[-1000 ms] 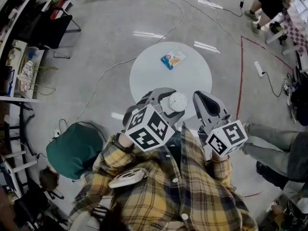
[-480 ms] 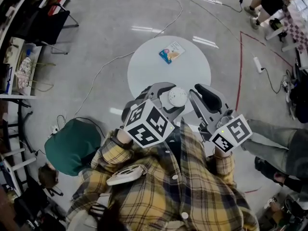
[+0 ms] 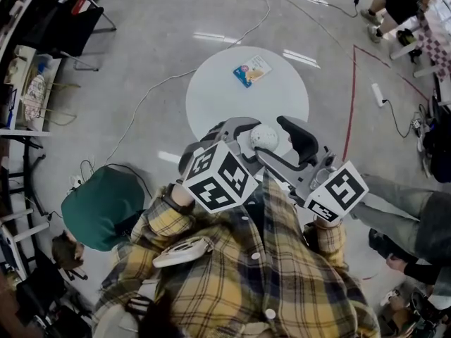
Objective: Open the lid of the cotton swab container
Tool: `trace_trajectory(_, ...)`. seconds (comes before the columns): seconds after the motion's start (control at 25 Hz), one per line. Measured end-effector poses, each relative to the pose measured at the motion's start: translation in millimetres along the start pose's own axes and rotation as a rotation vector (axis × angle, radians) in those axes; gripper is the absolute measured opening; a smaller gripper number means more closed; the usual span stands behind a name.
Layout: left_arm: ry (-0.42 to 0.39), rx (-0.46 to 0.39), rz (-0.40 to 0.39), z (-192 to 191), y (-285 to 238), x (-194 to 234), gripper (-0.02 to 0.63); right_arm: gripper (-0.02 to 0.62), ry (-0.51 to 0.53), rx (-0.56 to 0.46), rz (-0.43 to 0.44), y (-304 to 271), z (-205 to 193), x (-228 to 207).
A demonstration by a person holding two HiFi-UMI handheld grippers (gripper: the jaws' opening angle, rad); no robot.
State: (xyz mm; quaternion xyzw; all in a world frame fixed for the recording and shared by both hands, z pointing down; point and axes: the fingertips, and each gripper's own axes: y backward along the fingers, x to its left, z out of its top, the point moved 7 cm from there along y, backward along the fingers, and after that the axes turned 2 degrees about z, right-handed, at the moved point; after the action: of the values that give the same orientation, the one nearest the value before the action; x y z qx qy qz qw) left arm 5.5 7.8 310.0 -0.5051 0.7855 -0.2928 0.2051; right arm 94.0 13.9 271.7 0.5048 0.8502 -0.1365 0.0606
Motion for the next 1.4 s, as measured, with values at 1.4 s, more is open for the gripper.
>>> trace_trajectory(1.4,-0.033,0.108,0.019,-6.7,-12.1,-2.8,0.272,0.276,0.049,0.319,-0.028,-23.7,-7.8,0.6)
